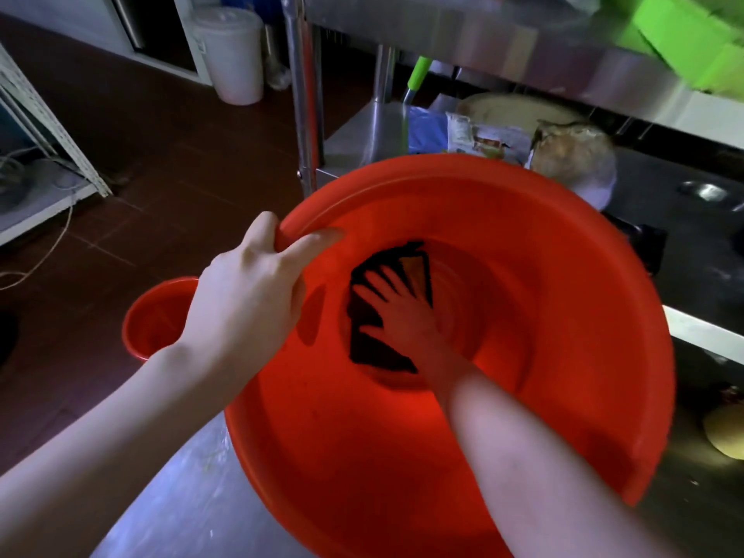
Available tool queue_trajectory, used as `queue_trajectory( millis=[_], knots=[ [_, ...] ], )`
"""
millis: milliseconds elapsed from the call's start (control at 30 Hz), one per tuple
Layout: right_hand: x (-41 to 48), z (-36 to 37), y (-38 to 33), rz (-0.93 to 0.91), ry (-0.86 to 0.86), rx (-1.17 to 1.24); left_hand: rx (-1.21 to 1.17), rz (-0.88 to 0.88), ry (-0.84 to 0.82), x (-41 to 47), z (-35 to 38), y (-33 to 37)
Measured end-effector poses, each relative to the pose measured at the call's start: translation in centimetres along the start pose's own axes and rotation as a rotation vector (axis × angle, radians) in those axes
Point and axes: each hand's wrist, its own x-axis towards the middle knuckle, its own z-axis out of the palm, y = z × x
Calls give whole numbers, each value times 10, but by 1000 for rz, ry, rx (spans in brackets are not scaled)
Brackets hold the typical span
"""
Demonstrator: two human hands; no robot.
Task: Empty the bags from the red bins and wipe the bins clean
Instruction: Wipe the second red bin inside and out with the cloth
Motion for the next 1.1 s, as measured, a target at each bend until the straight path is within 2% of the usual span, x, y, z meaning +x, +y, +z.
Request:
queue_trajectory(
  millis=[133,233,300,367,533,600,733,800,900,1000,1100],
  knots=[
    [-23,-4,33,353,153,120,3,-11,0,-1,0,2],
    [-63,10,44,414,90,171,3,-21,10,-1,0,3],
    [-84,21,40,446,17,102,-4,-18,18,-1,1,4],
    [-92,28,30,408,-33,0,-8,-13,25,-2,2,4],
    [-65,35,0,-43,-152,-174,-12,-22,18,-2,2,-1],
    [-34,29,-15,-121,-145,-177,-3,-33,12,-2,3,-3],
    [16,11,-47,61,-20,-46,7,-35,5,-2,2,-5],
    [19,8,-42,70,-10,-25,15,-46,2,-1,2,-6],
    [2,5,-10,80,24,-1,20,-48,1,-2,1,-4],
    [-21,-10,29,206,69,33,9,-48,11,-4,1,1],
    [-51,-13,52,282,-9,31,7,-58,19,-5,0,4]
  ],
)
